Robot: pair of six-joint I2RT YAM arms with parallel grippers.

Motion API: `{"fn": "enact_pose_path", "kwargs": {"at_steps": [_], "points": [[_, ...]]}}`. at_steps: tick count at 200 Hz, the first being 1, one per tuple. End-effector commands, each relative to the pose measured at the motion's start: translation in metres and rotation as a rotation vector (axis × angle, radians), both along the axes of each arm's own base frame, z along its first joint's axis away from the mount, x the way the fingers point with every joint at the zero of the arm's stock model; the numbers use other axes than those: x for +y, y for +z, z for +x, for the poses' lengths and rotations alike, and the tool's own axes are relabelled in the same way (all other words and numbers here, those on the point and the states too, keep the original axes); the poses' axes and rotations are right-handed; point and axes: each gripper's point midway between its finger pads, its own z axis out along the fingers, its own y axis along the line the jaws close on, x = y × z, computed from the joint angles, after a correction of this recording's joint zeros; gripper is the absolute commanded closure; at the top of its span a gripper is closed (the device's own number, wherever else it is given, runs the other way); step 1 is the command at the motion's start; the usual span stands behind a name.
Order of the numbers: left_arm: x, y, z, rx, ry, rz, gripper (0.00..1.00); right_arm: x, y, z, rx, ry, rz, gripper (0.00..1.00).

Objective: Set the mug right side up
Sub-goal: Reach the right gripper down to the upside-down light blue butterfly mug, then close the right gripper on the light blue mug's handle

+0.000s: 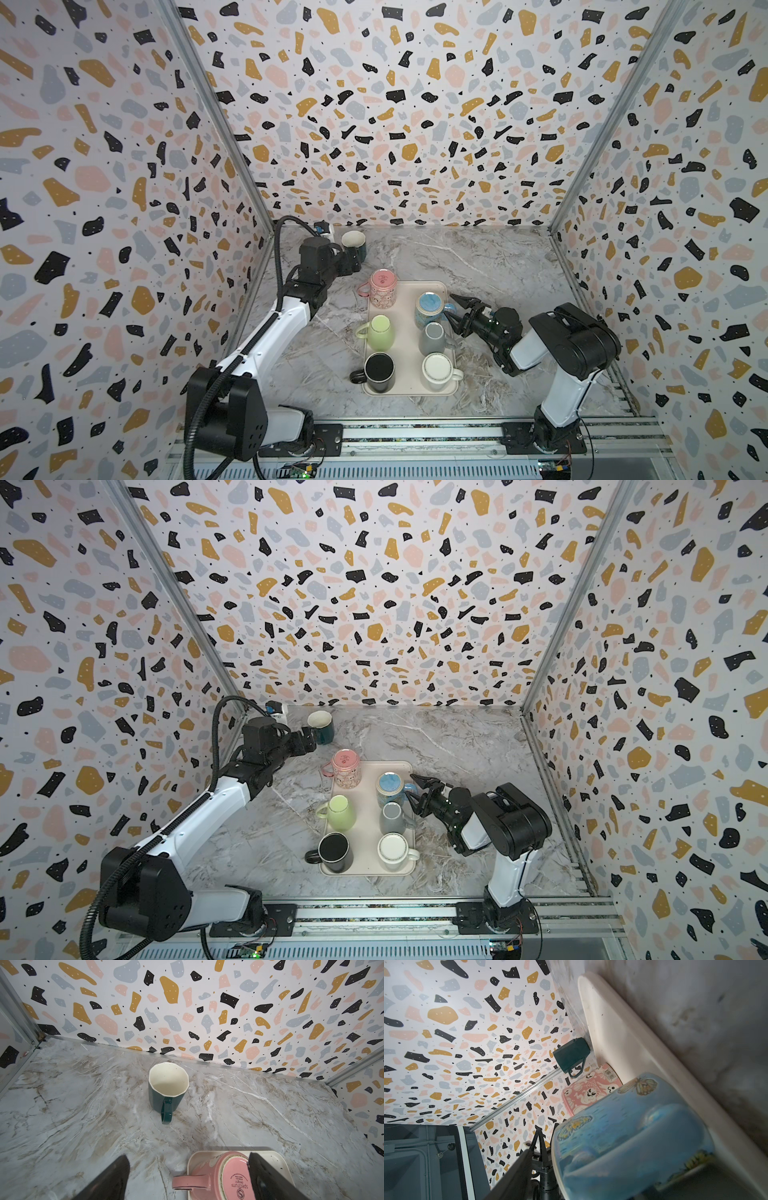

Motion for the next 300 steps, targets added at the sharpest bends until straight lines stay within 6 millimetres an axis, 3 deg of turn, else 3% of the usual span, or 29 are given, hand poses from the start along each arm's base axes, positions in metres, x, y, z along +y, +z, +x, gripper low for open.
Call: {"fn": "enact_pose_path", "kwargs": {"at_steps": [1,86,300], "points": [[0.002,0.015,0.004,-0.041,0.003,0.010,0.10,0.004,0.016,0.009,-0.039,-0.012,0.049,0.39],[0.003,0.017,0.003,-0.042,0.007,0.025,0.10,0.003,0.004,0.019,-0.012,-0.039,-0.003,0.42],[0.005,0.015,0.000,-0.036,0.007,0.039,0.09,0.003,-0.002,0.068,-0.044,-0.084,-0.065,0.53]]}}
